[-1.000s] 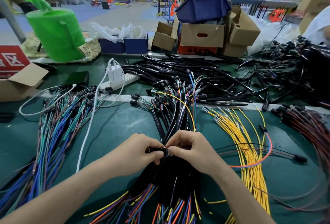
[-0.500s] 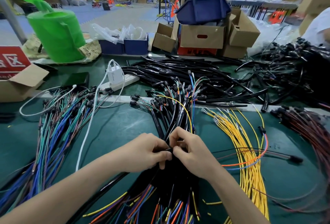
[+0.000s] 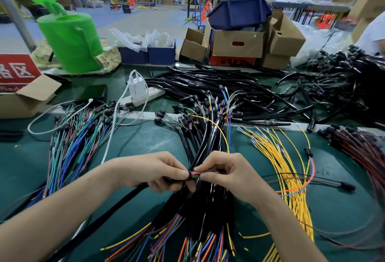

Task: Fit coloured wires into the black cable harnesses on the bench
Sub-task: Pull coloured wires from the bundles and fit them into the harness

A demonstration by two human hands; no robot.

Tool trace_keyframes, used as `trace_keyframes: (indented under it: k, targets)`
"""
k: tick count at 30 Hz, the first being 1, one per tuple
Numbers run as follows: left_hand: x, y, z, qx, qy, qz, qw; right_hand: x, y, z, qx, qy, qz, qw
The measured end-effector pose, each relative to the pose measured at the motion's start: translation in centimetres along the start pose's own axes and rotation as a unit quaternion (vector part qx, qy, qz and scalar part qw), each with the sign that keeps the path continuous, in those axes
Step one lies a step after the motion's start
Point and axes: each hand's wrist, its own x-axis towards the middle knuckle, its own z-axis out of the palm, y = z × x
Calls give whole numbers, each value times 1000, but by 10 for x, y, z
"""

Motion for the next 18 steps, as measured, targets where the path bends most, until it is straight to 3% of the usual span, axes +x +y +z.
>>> trace_keyframes:
  k: [18]
  targets:
    - [3, -3, -3, -7, -80, -9, 997, -2, -4, 6, -13, -21, -3, 1000]
